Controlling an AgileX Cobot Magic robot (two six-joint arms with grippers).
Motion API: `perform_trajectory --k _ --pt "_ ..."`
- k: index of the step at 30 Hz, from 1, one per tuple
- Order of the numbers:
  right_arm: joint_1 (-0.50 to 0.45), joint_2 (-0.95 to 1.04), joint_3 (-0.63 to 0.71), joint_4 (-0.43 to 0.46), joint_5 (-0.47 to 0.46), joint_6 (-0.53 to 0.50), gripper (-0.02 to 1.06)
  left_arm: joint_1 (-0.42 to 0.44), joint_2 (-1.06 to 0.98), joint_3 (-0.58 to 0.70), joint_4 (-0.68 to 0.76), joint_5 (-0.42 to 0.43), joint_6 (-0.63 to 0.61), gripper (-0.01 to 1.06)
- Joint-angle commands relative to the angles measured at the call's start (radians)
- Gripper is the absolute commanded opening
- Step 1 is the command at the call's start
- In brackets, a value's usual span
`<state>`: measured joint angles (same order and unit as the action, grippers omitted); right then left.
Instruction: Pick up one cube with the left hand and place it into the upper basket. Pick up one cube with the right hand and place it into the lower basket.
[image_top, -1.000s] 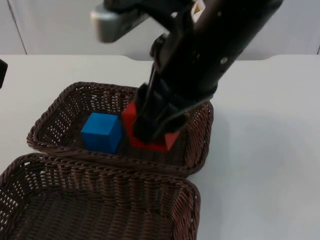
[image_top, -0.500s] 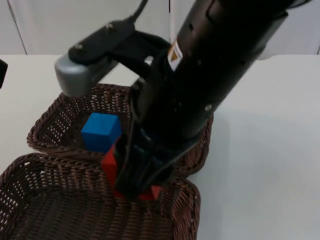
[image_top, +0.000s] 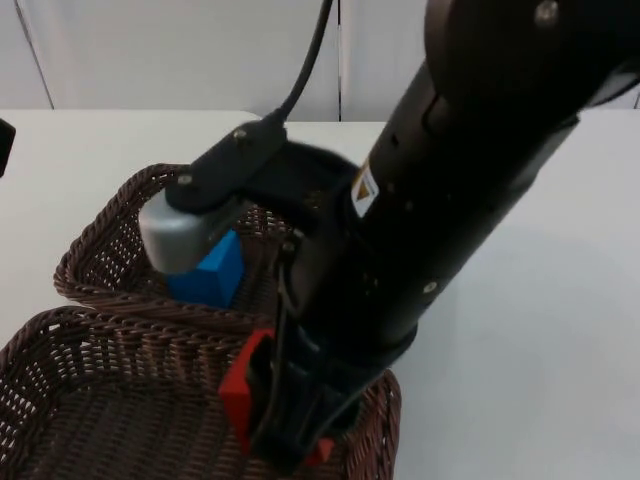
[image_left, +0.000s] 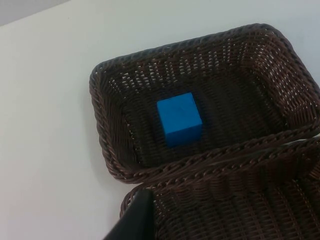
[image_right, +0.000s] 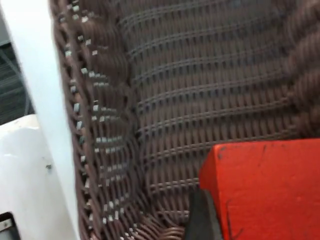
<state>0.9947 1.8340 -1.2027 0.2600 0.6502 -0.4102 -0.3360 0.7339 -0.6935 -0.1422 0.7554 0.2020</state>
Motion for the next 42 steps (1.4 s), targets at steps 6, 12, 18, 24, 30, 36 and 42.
perform_trajectory --k 6,12,18,24,30,36,42 --pt "0.006 0.082 -0.001 0.146 -0.073 -0.166 0.0 -0.008 -0.006 0.004 -0.007 -0.002 0.002 1.05" --pt "0.006 0.129 -0.042 0.146 -0.079 -0.17 0.0 -0.008 -0.006 0.004 -0.007 -0.002 0.002 1.05" --pt "0.006 0.204 -0.112 0.15 -0.057 -0.166 0.0 -0.008 -0.006 0.004 -0.007 -0.002 0.002 1.05" --pt "0.006 0.275 -0.173 0.165 -0.034 -0.166 0.1 -0.008 -0.006 0.004 -0.007 -0.002 0.002 1.05" --pt "0.006 0.289 -0.177 0.17 -0.024 -0.166 0.39 -0.008 -0.006 0.004 -0.007 -0.004 0.002 1.05" --pt "0.006 0.289 -0.177 0.186 -0.026 -0.166 0.61 -0.008 -0.006 0.004 -0.007 -0.004 0.002 1.05" --pt "0.006 0.289 -0.177 0.191 -0.024 -0.166 0.69 -0.008 -0.006 0.004 -0.007 -0.004 0.002 1.05"
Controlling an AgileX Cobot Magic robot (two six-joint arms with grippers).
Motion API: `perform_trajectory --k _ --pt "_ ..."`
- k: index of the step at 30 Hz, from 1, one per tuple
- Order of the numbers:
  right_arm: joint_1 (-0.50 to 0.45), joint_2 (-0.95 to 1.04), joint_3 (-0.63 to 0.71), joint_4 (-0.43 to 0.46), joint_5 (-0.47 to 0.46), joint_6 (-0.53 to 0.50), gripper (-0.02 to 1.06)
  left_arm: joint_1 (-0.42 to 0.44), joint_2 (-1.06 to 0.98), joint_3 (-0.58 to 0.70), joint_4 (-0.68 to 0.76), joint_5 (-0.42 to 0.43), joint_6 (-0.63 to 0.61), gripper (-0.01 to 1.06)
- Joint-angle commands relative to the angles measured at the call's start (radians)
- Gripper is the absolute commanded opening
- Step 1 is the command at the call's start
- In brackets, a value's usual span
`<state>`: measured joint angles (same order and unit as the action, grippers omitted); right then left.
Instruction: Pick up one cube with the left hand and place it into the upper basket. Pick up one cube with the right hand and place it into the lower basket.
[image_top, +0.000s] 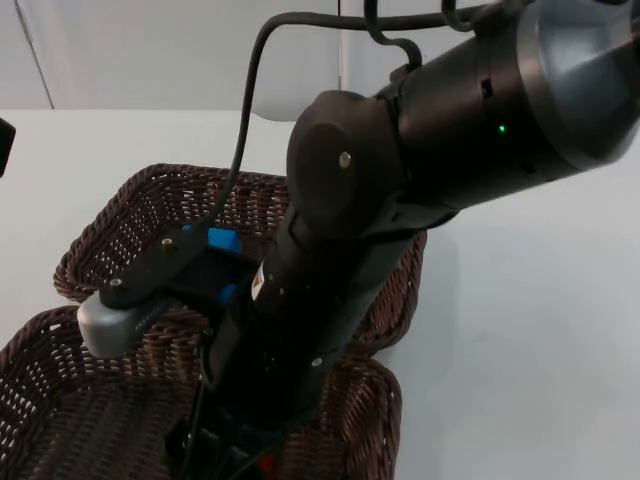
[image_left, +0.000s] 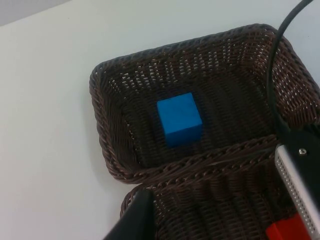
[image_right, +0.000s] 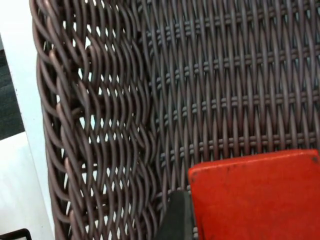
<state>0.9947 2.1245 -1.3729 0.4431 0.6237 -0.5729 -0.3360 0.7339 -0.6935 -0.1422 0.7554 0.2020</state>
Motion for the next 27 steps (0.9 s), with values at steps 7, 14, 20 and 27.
perform_trajectory --k 7,14,20,27 --pt "0.006 -0.062 -0.007 -0.002 0.031 -0.003 0.69 -0.008 -0.006 0.004 -0.007 -0.004 0.002 1.05" --pt "0.006 -0.185 -0.007 -0.098 0.104 0.006 0.69 -0.008 -0.006 0.004 -0.007 -0.004 0.002 1.05" --pt "0.006 -0.254 -0.007 -0.225 0.157 0.105 0.69 -0.008 -0.006 0.004 -0.003 -0.004 0.002 1.05" --pt "0.006 -0.256 -0.007 -0.246 0.151 0.164 0.69 -0.008 -0.006 0.004 -0.003 -0.004 0.002 1.05"
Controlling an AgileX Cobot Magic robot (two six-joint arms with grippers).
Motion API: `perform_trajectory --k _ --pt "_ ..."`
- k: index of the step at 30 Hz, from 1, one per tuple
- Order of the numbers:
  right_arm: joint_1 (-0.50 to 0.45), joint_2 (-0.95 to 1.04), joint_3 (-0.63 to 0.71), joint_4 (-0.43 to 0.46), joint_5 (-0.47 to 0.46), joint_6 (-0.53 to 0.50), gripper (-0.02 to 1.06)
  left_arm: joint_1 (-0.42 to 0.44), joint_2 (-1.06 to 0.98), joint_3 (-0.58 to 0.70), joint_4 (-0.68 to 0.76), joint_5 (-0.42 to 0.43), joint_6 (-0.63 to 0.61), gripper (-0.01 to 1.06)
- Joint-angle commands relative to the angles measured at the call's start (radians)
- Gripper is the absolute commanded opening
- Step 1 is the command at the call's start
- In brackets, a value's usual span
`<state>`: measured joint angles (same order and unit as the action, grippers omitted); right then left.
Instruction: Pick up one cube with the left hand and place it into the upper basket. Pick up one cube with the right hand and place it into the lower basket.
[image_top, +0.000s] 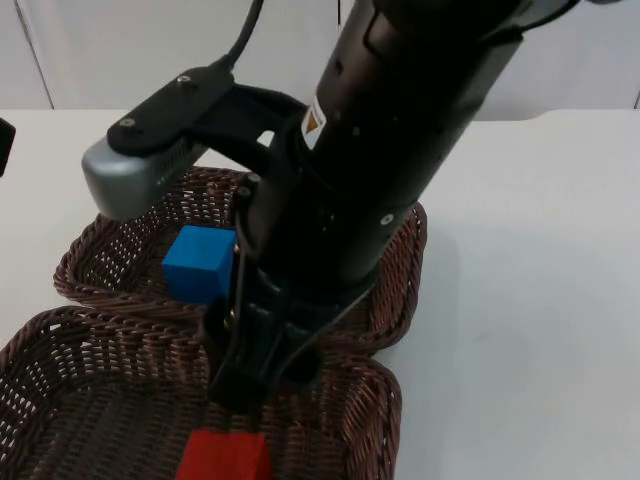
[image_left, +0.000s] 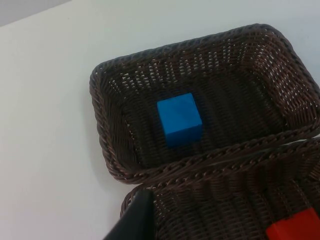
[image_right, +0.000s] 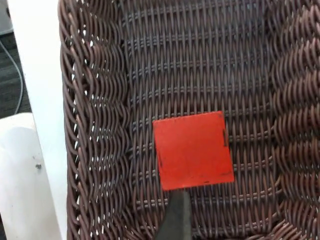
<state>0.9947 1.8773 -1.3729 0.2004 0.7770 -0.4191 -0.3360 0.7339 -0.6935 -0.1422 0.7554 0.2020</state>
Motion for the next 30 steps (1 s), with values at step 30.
perform_trajectory --k 30 --pt "0.006 -0.455 0.392 -0.011 -0.345 0.072 0.69 -0.008 -0.215 0.004 -0.018 0.075 0.0 1.05"
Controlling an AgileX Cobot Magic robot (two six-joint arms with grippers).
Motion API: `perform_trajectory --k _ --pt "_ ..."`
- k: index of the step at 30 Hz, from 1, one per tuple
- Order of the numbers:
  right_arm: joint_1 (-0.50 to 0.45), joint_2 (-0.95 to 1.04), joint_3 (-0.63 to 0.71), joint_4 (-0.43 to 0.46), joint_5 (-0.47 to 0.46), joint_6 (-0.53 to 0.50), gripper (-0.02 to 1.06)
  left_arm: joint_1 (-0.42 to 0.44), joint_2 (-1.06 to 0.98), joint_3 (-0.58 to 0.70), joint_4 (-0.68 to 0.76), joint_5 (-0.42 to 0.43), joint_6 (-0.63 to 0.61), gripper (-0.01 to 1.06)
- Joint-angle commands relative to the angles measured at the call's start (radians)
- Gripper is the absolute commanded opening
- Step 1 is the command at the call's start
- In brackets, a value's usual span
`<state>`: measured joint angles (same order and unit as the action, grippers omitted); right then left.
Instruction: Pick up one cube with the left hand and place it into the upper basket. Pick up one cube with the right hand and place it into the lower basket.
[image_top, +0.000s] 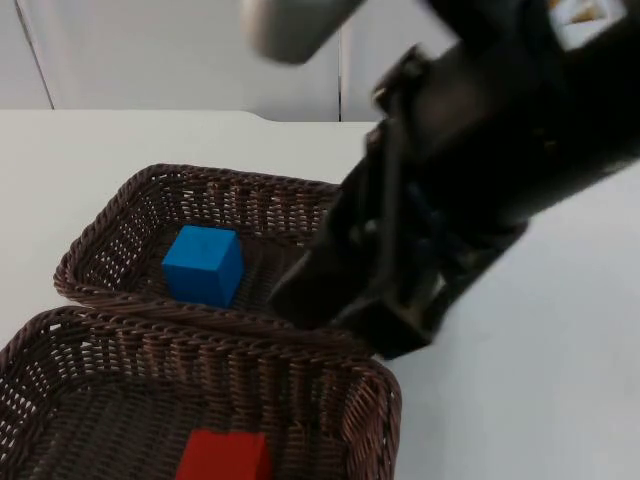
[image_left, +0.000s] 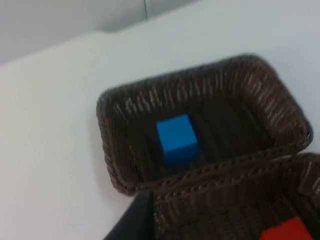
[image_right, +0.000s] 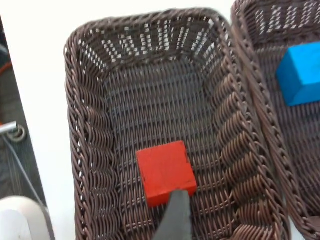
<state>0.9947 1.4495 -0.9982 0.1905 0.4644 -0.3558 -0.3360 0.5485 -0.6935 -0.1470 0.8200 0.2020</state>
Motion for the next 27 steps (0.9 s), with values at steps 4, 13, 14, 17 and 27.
perform_trajectory --k 4,13,14,17,27 --pt "0.006 -0.127 0.077 -0.003 -0.047 0.033 0.69 -0.008 -0.146 0.004 -0.02 0.03 0.0 1.05" --pt "0.006 -0.294 0.184 -0.003 -0.086 0.038 0.69 -0.008 -0.277 0.004 -0.024 0.11 0.0 1.05" --pt "0.006 -0.32 0.199 -0.003 -0.094 0.045 0.69 -0.008 -0.287 0.004 -0.024 0.123 0.0 1.05" --pt "0.006 -0.364 0.225 -0.004 -0.095 0.045 0.69 -0.008 -0.301 0.005 -0.024 0.147 0.0 1.05" --pt "0.006 -0.568 0.319 -0.004 -0.095 0.049 0.69 -0.008 -0.429 0.12 -0.03 0.178 -0.023 1.05"
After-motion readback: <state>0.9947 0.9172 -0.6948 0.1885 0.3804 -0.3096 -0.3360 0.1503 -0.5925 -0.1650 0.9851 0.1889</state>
